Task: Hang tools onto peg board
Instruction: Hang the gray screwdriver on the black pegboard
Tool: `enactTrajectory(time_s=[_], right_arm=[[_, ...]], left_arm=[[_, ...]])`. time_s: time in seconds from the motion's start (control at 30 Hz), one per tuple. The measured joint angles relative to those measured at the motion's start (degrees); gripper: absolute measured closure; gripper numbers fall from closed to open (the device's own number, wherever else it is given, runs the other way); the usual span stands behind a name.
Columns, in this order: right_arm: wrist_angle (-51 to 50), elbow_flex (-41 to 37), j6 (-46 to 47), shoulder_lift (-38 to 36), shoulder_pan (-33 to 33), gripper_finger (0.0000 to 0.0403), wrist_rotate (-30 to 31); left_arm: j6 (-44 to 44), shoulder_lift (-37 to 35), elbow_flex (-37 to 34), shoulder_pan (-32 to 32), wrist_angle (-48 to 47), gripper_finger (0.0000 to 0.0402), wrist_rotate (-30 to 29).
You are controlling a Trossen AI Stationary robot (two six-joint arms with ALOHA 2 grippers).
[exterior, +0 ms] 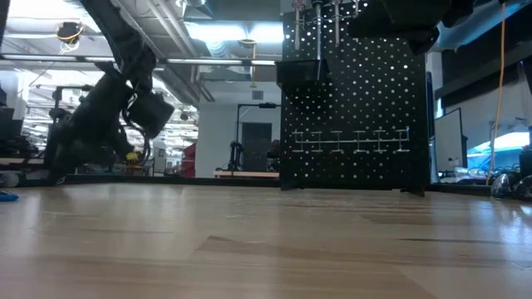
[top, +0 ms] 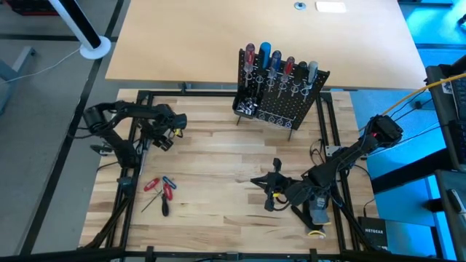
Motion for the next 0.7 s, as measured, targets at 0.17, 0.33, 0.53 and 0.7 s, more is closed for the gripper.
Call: enactTrajectory(time_s=[0.17,0.33,0.53,0.7], right_arm=[[-1.9,0.0,1.4,0.0,0.0,0.0384,-0.1],[-2.7,0.0,2.2,0.0,0.0,0.0384,-0.1],[-2.7,0.0,2.4,0.0,0.0,0.0384,-0.1],[-2.5,0.0,2.4,0.0,0.0,0.0384,-0.1]], left_arm=[[2.5,3.4,0.0,2.6,0.7,0.0204,-0.2],[4.5,3.9,0.0,3.4,2.0,0.0204,1.9],[4.9,3.9,0.0,1.6,2.4,0.0204,3.7],[6.2,3.9,0.0,0.7,3.0,0.0204,4.4]])
